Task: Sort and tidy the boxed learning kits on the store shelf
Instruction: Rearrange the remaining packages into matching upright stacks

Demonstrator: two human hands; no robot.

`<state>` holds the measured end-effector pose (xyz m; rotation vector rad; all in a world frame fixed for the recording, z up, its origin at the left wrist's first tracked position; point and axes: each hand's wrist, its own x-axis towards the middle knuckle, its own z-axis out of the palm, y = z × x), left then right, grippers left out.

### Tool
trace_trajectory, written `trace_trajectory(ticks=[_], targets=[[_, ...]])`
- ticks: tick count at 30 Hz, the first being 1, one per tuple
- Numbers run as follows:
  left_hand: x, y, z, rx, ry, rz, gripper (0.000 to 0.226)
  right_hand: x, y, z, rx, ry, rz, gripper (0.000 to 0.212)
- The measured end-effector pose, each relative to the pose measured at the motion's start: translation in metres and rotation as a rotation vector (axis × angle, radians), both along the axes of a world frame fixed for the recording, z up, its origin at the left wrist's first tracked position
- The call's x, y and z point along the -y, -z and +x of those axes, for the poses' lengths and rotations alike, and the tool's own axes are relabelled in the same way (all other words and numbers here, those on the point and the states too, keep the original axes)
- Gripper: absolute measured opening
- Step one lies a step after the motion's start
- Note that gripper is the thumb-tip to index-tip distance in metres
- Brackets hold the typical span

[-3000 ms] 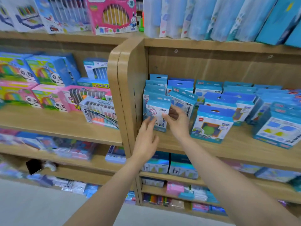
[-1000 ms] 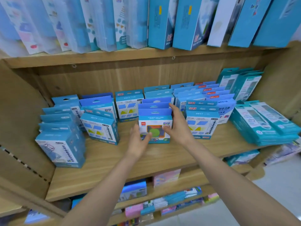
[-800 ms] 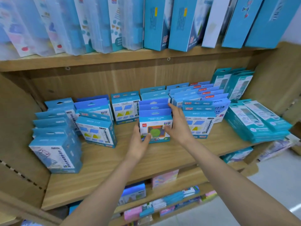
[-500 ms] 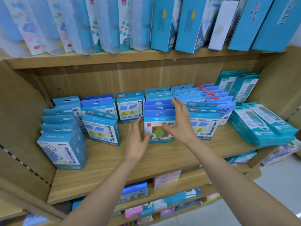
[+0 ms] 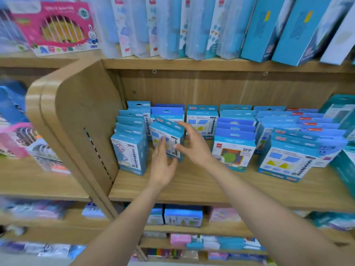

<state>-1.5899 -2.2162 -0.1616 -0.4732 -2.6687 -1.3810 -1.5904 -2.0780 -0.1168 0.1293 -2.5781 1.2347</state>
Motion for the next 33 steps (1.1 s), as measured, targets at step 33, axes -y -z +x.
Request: trace_trajectory(ticks=[33], targets=[[-0.126,-0.007,0.107,0.241,0.293,0.297,0.043,-0.167,0.022,0.181,-0.133,0.488,-0.268,0.046]])
